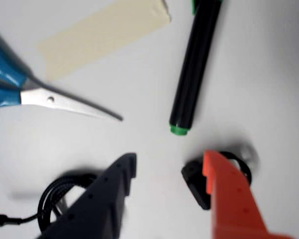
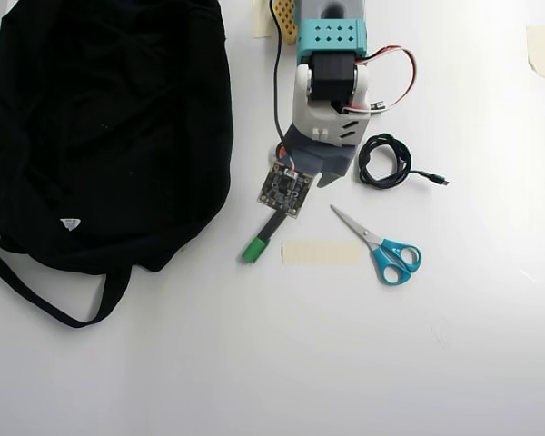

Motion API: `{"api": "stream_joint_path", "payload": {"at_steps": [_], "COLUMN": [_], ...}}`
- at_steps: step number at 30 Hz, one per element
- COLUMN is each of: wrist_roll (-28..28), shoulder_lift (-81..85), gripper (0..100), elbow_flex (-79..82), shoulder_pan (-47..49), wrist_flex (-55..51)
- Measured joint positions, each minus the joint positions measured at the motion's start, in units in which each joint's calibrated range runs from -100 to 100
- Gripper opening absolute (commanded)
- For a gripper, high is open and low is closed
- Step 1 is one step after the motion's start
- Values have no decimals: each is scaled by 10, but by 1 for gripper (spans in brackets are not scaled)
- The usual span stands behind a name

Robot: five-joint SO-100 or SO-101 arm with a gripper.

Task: Put the green marker into the black bag

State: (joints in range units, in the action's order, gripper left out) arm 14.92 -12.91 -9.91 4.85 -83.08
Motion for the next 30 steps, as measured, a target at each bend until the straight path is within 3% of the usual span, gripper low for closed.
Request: {"api": "stream_joint_path", "payload": {"at_steps": [12,30], "wrist_roll": [22,30], "shoulder_lift": [-115,-178], "gripper": [18,27], "elbow_flex": [-68,-83], "shoulder_pan": [-7,-22], "wrist_flex": [1,9]}}
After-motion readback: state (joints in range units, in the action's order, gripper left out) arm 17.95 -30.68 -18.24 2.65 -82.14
